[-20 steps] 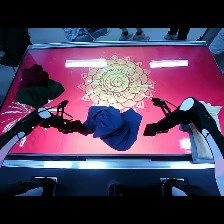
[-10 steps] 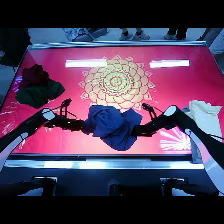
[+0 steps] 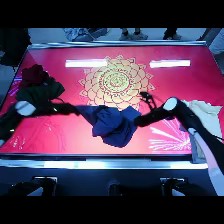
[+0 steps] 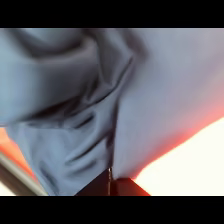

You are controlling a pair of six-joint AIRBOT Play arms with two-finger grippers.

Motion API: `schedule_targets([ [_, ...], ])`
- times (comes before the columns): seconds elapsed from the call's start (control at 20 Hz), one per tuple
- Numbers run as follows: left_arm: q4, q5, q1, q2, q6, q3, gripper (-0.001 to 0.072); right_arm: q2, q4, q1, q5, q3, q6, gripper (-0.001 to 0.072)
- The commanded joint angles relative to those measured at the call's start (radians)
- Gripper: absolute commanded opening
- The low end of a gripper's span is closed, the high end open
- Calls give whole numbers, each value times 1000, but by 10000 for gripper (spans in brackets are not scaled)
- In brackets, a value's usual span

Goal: Fold the shirts.

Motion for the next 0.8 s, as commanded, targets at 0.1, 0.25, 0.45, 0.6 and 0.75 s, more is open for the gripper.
schedule_targets([
  [0.1,259,107,192,271,-170,468,26,404,-737,3,-97,500,179,44],
  [0.25,259,111,322,341,-255,656,27,571,-933,3,-104,667,288,44],
  [0.45,207,118,328,396,-266,692,28,656,-916,3,-37,676,291,45],
  [0.6,207,158,328,407,-266,692,28,651,-925,3,-76,676,290,45],
  [0.75,208,122,328,404,-266,691,28,630,-925,3,-145,676,291,45],
])
